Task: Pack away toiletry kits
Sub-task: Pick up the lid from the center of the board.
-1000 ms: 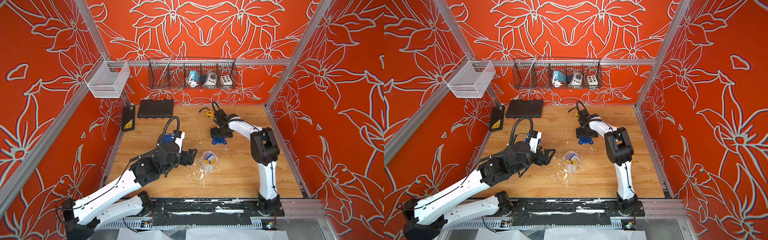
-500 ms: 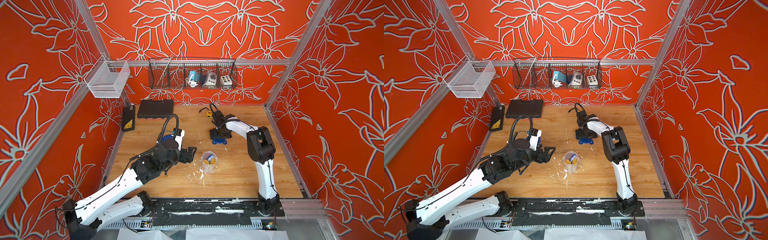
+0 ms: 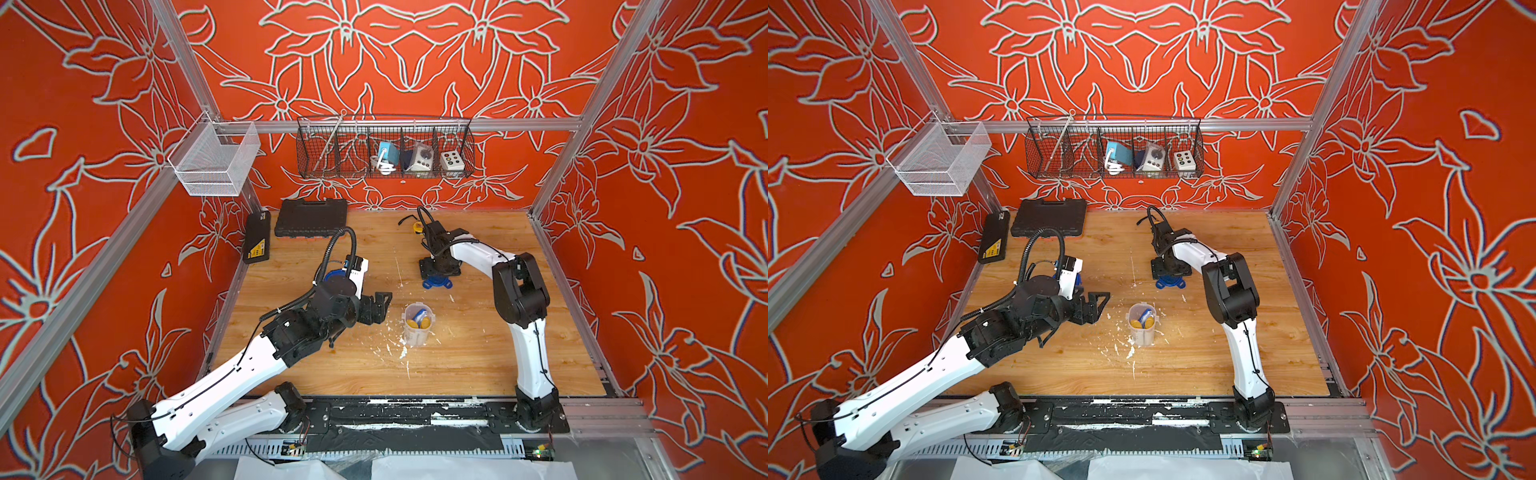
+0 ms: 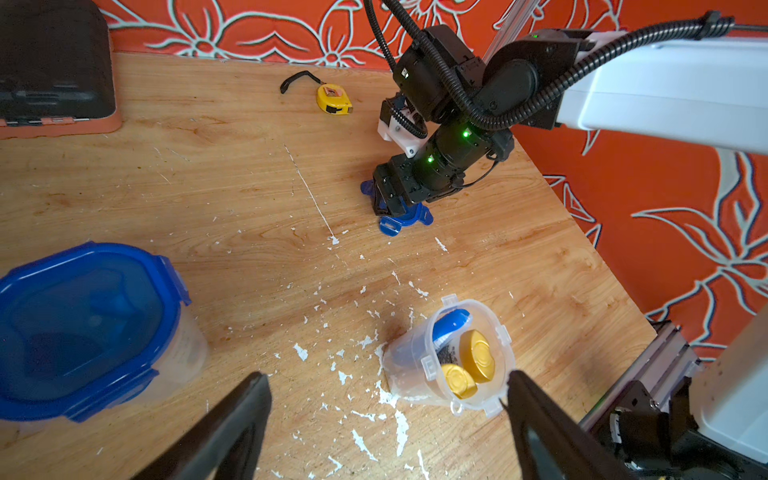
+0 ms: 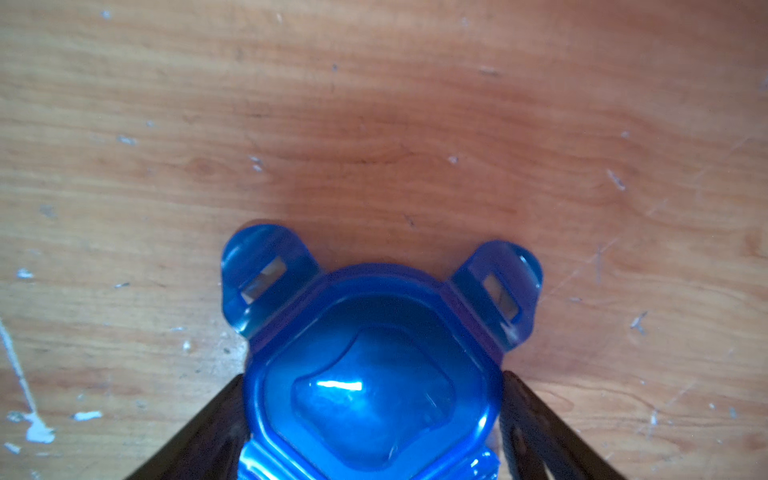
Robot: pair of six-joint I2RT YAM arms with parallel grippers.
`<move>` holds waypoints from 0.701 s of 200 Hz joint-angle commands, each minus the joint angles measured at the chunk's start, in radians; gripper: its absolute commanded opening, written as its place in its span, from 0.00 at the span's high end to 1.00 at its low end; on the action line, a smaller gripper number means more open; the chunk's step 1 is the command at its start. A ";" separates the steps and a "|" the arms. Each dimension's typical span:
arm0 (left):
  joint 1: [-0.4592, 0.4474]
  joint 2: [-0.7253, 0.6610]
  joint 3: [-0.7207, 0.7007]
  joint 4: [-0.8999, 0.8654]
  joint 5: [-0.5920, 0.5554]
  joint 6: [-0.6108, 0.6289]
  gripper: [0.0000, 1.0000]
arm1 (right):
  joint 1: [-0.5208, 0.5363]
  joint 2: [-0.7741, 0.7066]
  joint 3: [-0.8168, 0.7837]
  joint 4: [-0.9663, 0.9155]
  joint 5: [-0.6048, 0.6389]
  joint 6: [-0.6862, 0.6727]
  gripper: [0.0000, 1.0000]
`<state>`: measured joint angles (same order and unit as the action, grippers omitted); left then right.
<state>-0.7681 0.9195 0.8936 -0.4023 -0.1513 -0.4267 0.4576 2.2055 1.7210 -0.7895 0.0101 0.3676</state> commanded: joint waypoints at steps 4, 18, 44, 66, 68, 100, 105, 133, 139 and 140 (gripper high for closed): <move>0.013 -0.011 -0.008 -0.002 -0.003 0.014 0.13 | -0.005 0.005 -0.014 -0.031 -0.032 -0.056 0.35; 0.019 -0.017 -0.011 -0.006 -0.006 0.013 0.13 | -0.005 -0.041 -0.008 -0.056 -0.013 -0.090 0.36; 0.046 -0.033 -0.029 -0.018 0.010 -0.005 0.13 | -0.011 -0.153 0.002 -0.129 0.000 -0.163 0.35; 0.068 -0.035 -0.042 -0.044 0.033 -0.018 0.13 | -0.012 -0.238 0.017 -0.235 -0.014 -0.204 0.36; 0.069 -0.037 -0.043 -0.047 0.033 -0.019 0.13 | -0.011 -0.247 0.018 -0.242 -0.018 -0.206 0.35; 0.105 -0.049 -0.067 -0.053 0.054 -0.018 0.13 | 0.007 -0.377 0.014 -0.373 -0.090 -0.224 0.35; 0.113 -0.050 -0.068 -0.055 0.057 -0.018 0.13 | 0.014 -0.399 0.015 -0.395 -0.093 -0.230 0.36; 0.139 -0.058 -0.066 -0.072 0.050 0.005 0.13 | 0.072 -0.521 0.002 -0.510 -0.124 -0.208 0.35; 0.139 -0.055 -0.059 -0.087 0.036 0.013 0.14 | 0.087 -0.553 -0.009 -0.522 -0.138 -0.196 0.35; 0.139 -0.054 -0.058 -0.090 0.032 0.014 0.14 | 0.090 -0.558 -0.010 -0.524 -0.139 -0.193 0.35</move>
<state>-0.6415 0.8810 0.8272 -0.4480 -0.1062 -0.4377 0.4950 1.7355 1.7214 -1.1549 -0.0692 0.1661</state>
